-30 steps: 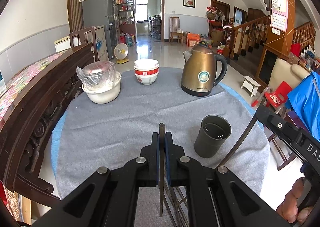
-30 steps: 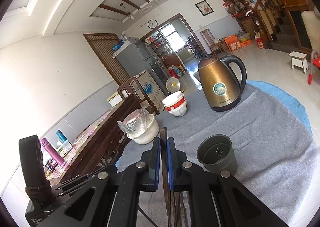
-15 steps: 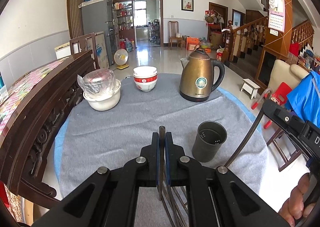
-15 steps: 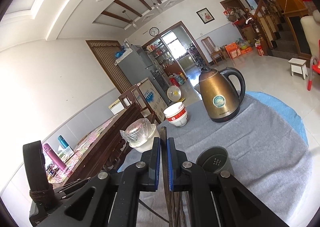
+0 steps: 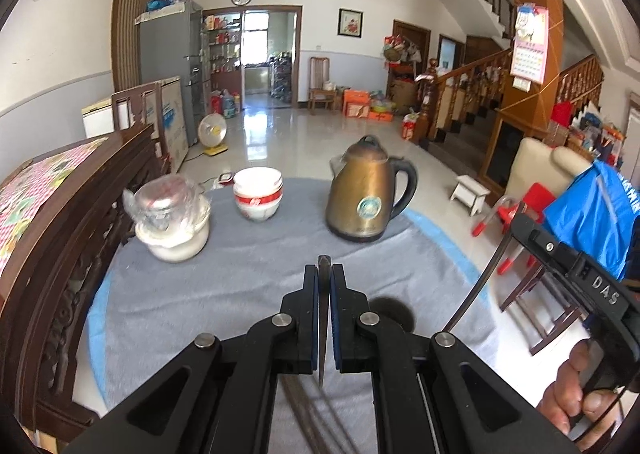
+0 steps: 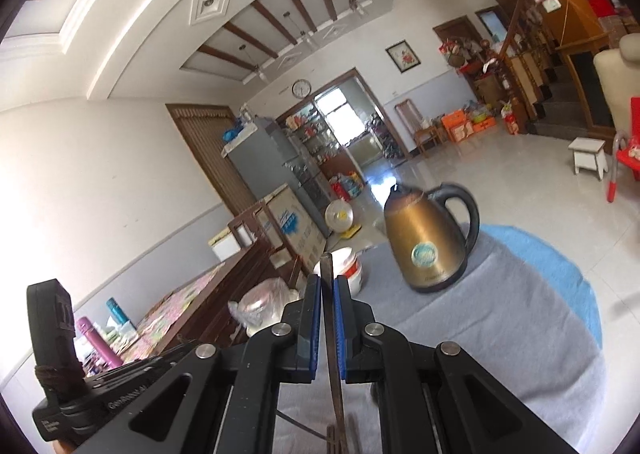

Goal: Organize utensils
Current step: 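Lift the held chopsticks with both tools and carry them over the grey holder cup, then open both tools to drop the chopsticks into the holder cup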

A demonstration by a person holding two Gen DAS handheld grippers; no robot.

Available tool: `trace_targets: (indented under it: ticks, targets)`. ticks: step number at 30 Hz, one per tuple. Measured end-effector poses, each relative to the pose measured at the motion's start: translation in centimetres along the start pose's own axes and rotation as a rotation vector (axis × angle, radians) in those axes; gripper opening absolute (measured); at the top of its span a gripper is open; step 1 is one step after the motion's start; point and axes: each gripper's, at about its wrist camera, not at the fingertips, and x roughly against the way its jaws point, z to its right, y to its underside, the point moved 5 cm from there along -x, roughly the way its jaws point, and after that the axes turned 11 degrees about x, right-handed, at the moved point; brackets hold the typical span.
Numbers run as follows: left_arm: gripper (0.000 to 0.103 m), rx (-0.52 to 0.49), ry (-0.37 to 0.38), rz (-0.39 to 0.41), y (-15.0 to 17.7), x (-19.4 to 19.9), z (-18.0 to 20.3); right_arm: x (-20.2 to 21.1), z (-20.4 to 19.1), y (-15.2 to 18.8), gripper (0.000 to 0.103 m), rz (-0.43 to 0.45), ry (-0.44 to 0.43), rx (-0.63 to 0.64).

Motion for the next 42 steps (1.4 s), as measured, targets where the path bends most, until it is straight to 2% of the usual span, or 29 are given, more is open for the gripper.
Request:
trace_targets:
  ticks: [7, 13, 16, 20, 24, 26, 27, 29, 30, 32, 33, 36, 37, 38, 40, 42]
  targets:
    - [0.006, 0.027, 0.071, 0.058, -4.2, -0.4, 1.9, -0.2, 0.4, -4.1, 0.007, 0.100, 0.048, 0.017]
    - [0.006, 0.071, 0.154, 0.093, -5.5, -1.2, 3.6, -1.8, 1.3, -5.2, 0.007, 0.172, 0.171, 0.060]
    - [0.006, 0.087, 0.170, 0.070, -4.8, -3.0, 4.2, -4.0, 2.1, -4.2, 0.007, 0.136, 0.192, 0.054]
    - [0.006, 0.095, 0.148, 0.000, -2.8, -6.2, 4.2, -6.7, 3.0, -1.9, 0.007, 0.053, 0.208, 0.059]
    - [0.006, 0.091, 0.117, -0.075, -0.6, -8.5, 3.5, -7.2, 4.0, 0.3, 0.008, -0.023, 0.196, 0.056]
    - [0.006, 0.086, 0.105, -0.086, 0.0, -8.7, 3.0, -6.9, 4.5, 1.3, 0.009, -0.049, 0.191, 0.052]
    - [0.011, 0.079, 0.098, -0.086, 0.2, -8.6, 2.8, -6.7, 4.7, 1.6, 0.009, -0.062, 0.180, 0.043]
    - [0.028, 0.064, 0.093, -0.089, 0.8, -8.3, 2.6, -6.2, 5.4, 2.4, 0.009, -0.085, 0.160, 0.020]
    - [0.043, 0.059, 0.086, -0.084, 1.1, -8.0, 2.4, -6.0, 5.5, 2.6, 0.009, -0.091, 0.153, 0.011]
    - [0.053, 0.049, 0.075, -0.061, 1.4, -7.2, 2.1, -5.4, 5.5, 3.1, 0.010, -0.102, 0.140, -0.002]
    - [0.053, 0.038, 0.064, -0.047, 1.7, -6.7, 1.8, -5.1, 5.4, 3.3, 0.011, -0.107, 0.132, -0.008]
    - [0.060, 0.022, 0.025, -0.031, 2.6, -5.7, 0.8, -4.0, 5.2, 3.7, 0.019, -0.107, 0.115, -0.026]
    - [0.061, 0.026, 0.013, -0.030, 2.9, -5.4, 0.3, -3.6, 5.2, 3.8, 0.028, -0.103, 0.108, -0.034]
    - [0.061, 0.029, 0.002, -0.031, 3.3, -5.2, -0.2, -3.1, 5.3, 4.0, 0.044, -0.098, 0.103, -0.042]
    - [0.063, 0.038, -0.028, -0.043, 4.2, -4.9, -1.7, -1.9, 5.3, 4.2, 0.069, -0.072, 0.101, -0.052]
    - [0.064, 0.055, -0.064, -0.063, 5.3, -4.6, -3.3, -0.3, 5.2, 4.6, 0.069, -0.035, 0.122, -0.037]
